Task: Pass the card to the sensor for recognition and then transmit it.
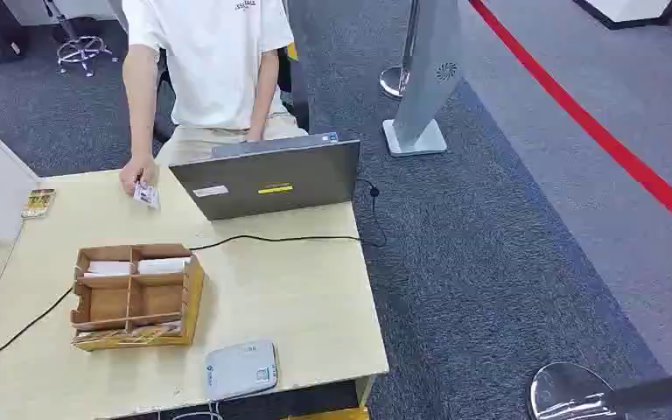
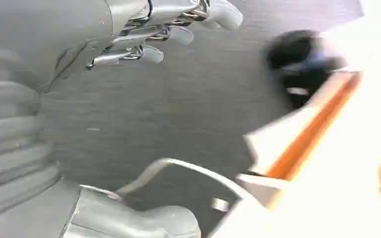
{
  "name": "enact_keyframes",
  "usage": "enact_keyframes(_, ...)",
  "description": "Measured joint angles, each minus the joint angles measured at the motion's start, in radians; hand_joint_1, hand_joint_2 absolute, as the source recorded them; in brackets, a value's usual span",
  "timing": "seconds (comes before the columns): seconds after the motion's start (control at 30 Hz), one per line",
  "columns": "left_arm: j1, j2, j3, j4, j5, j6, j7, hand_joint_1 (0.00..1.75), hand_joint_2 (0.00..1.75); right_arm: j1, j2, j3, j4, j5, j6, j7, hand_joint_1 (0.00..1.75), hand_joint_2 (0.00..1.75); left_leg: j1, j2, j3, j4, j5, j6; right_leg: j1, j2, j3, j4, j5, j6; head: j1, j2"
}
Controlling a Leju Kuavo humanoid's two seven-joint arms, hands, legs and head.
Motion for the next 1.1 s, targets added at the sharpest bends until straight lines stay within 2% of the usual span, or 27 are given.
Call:
enact_keyframes(0.1, 0.011, -0.005, -0.005, -0.077, 0.005, -0.02, -0.043, 0.0, 1.75, 0.0, 0.0, -0.006, 0.001, 0.014, -0.002, -0.006, 0.0, 1.75, -0.001, 0.0, 0.0, 0.0, 0.0, 0.0, -0.001, 0.0, 0.0, 0.0, 0.0, 0.0, 0.002, 0.0)
enact_keyframes(0.3, 0.02, -0.004, -0.05, -0.246, -0.037, -0.024, -0.074, 0.0, 1.75, -0.003, 0.0, -0.008, 0.014, 0.018, -0.014, -0.008, 0.0, 1.75, 0.001, 0.0, 0.001, 0.0, 0.0, 0.0, 0.001, 0.0, 0.0, 0.0, 0.0, 0.0, 0.002, 0.0)
enact_keyframes(0.9, 0.049, 0.071, -0.355, -0.786, -0.254, 0.078, -0.186, 0.0, 1.75, -0.013, -0.027, -0.008, 0.129, 0.053, -0.095, 0.007, 0.0, 1.75, 0.001, 0.0, 0.001, 0.0, 0.0, 0.0, 0.001, 0.0, 0.0, 0.0, 0.0, -0.001, 0.002, 0.0)
enact_keyframes(1.1, 0.057, 0.094, -0.446, -0.923, -0.325, 0.112, -0.221, 0.0, 1.75, -0.015, -0.041, -0.008, 0.165, 0.071, -0.116, 0.011, 0.0, 1.75, 0.001, 0.0, 0.001, 0.0, 0.0, 0.0, 0.001, 0.0, 0.0, 0.0, 0.0, -0.001, 0.001, 0.0)
